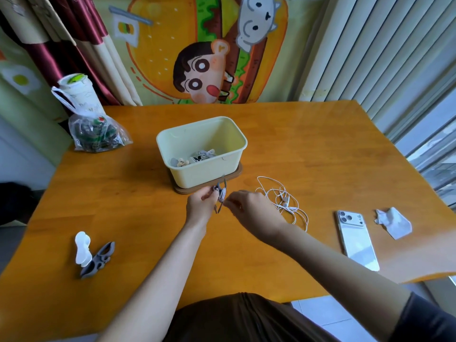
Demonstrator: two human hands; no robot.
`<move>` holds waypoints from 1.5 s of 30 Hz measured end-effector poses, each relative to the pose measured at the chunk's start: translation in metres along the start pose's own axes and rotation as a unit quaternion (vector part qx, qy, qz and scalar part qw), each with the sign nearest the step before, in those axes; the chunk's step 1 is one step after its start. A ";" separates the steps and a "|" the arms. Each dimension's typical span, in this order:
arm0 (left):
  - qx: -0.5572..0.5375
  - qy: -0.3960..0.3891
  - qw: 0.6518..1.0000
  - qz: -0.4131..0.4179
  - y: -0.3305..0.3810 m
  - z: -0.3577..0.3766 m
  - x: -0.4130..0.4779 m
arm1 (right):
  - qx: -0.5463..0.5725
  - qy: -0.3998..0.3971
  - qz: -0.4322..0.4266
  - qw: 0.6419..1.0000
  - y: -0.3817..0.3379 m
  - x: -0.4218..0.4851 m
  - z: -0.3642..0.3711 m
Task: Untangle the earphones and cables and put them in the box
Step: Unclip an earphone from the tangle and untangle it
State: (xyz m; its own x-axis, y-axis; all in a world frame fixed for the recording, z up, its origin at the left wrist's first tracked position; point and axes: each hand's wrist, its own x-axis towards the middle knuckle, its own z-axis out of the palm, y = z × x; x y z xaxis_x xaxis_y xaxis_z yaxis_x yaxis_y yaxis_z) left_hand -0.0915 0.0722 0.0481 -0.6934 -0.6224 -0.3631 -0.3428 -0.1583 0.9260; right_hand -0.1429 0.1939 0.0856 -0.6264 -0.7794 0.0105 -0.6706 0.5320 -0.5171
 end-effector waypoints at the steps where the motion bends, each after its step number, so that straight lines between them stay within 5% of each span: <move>1: -0.047 0.005 0.999 -0.026 0.004 0.002 -0.001 | 0.006 0.006 -0.015 1.000 -0.003 -0.002 0.005; 8: -0.170 -0.029 0.980 -0.103 0.029 -0.002 0.000 | 0.063 0.030 -0.006 0.998 0.007 -0.009 0.013; 13: -0.235 -0.130 0.955 -0.127 0.038 -0.003 -0.004 | 0.081 0.022 0.024 0.996 0.017 -0.009 0.007; 20: -0.068 -0.301 0.950 -0.050 0.024 -0.025 -0.001 | 0.116 -0.009 0.081 0.990 0.038 0.006 -0.015; 26: 0.131 -0.277 0.950 -0.057 0.016 -0.035 0.002 | 0.065 -0.122 0.100 0.985 0.045 0.019 -0.031; 45: 0.068 -0.267 0.957 -0.093 0.019 -0.029 0.003 | 0.036 -0.043 0.097 0.994 0.039 0.032 -0.040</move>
State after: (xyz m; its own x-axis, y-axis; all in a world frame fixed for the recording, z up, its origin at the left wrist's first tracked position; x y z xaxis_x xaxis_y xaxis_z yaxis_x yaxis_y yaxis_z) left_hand -0.0819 0.0452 0.0672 -0.8249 -0.1069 -0.5551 -0.5458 -0.1049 0.8313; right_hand -0.2056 0.2030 0.1002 -0.7033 -0.6910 -0.1669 -0.5079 0.6527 -0.5622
